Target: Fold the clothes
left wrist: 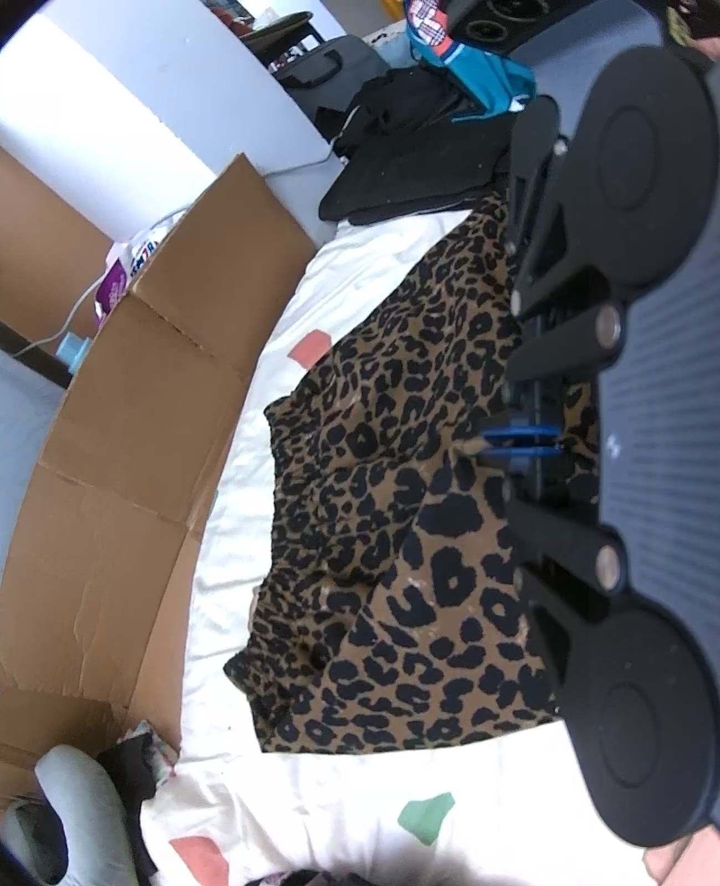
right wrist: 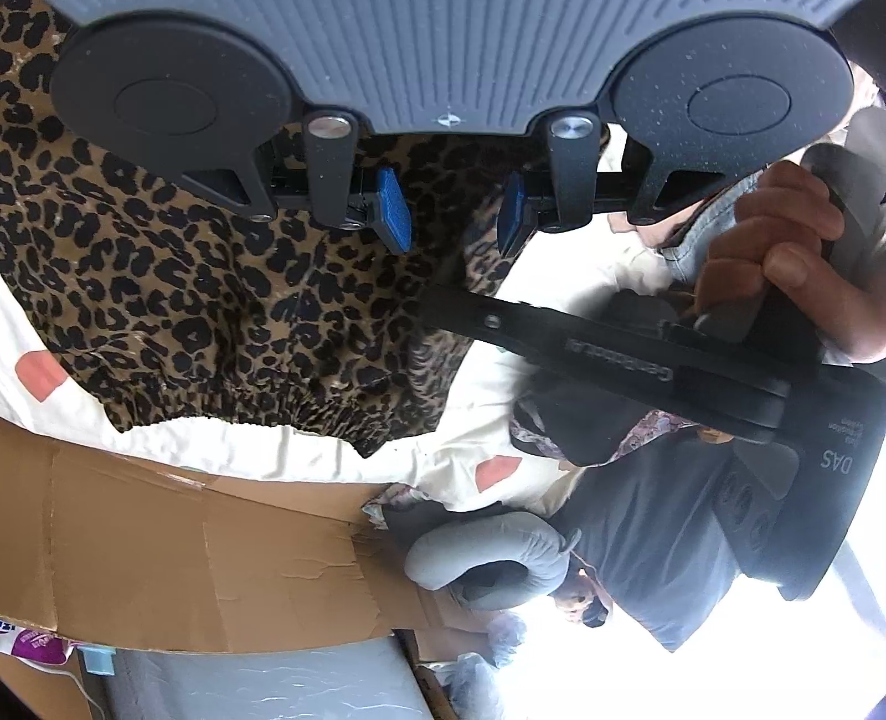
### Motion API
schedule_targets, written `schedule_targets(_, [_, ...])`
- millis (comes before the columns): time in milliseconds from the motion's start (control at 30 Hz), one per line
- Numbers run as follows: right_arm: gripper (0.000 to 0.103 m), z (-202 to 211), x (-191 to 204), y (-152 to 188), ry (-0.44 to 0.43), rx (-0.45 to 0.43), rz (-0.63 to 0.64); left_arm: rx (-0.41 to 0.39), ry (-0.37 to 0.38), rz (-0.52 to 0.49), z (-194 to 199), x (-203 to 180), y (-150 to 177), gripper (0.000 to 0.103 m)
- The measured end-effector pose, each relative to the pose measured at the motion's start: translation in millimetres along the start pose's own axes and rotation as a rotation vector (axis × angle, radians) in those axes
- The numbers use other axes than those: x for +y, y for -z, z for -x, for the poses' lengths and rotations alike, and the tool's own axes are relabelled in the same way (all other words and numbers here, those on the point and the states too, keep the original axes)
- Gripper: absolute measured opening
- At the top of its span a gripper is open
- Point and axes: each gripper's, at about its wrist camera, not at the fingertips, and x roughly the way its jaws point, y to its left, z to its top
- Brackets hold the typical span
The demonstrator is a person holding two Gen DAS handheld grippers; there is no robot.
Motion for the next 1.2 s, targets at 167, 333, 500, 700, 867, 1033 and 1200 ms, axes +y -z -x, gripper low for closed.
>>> schedule_targets(167, [0.041,-4,5,1,-0.002,-0.006,0.001,-0.001,0.016,0.014,-2,-4,0,0.004])
schedule_targets(333, [0.042,-8,5,-1,0.007,-0.01,-0.009,0.002,0.029,0.036,-4,-5,0,0.004])
schedule_targets(500, [0.042,-16,1,0,0.068,-0.001,-0.026,0.004,0.05,0.049,-3,-7,1,0.004])
schedule_targets(700, [0.026,-23,0,-4,0.098,-0.019,-0.026,0.002,0.077,0.042,-2,-14,4,0.004])
schedule_targets(867, [0.002,-19,-7,-2,0.123,-0.033,-0.02,-0.01,0.113,0.057,2,-14,4,0.006])
schedule_targets(1033, [0.0,-10,-16,-5,0.144,-0.04,-0.03,-0.087,0.144,0.071,16,-13,1,0.011])
schedule_targets(1200, [0.0,5,-30,-6,0.167,-0.059,-0.062,-0.095,0.08,0.09,15,-5,-1,0.016])
